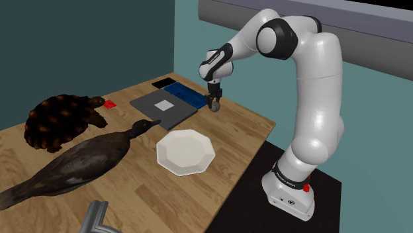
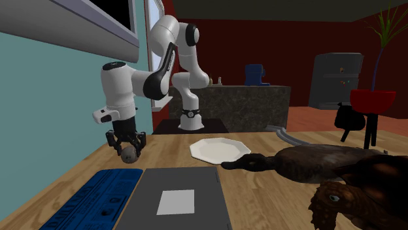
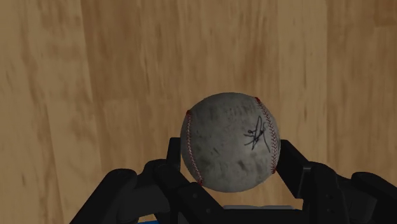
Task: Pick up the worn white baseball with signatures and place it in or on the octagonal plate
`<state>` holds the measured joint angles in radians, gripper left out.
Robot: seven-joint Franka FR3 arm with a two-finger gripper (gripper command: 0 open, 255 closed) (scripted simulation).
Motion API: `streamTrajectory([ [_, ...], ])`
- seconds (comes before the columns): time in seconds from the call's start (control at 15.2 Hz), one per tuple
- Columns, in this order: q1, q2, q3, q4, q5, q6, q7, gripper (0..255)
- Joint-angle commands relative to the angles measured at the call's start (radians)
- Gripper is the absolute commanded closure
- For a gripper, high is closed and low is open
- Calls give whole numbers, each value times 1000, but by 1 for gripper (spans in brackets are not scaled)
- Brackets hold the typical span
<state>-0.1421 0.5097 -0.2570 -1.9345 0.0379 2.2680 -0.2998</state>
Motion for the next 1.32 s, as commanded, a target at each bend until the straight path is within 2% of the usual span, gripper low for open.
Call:
streamTrajectory([
  [0.0, 1, -15, -3, 3, -4, -18, 0, 255],
  [0.86, 15, -129, -20, 28, -33, -154, 8, 255],
  [0.99, 15, -126, -20, 25, -32, -148, 9, 255],
  [1.06, 15, -126, -20, 25, -32, -148, 9, 0],
  [1.25, -14, -181, 25, -103, 37, -70, -147, 0],
])
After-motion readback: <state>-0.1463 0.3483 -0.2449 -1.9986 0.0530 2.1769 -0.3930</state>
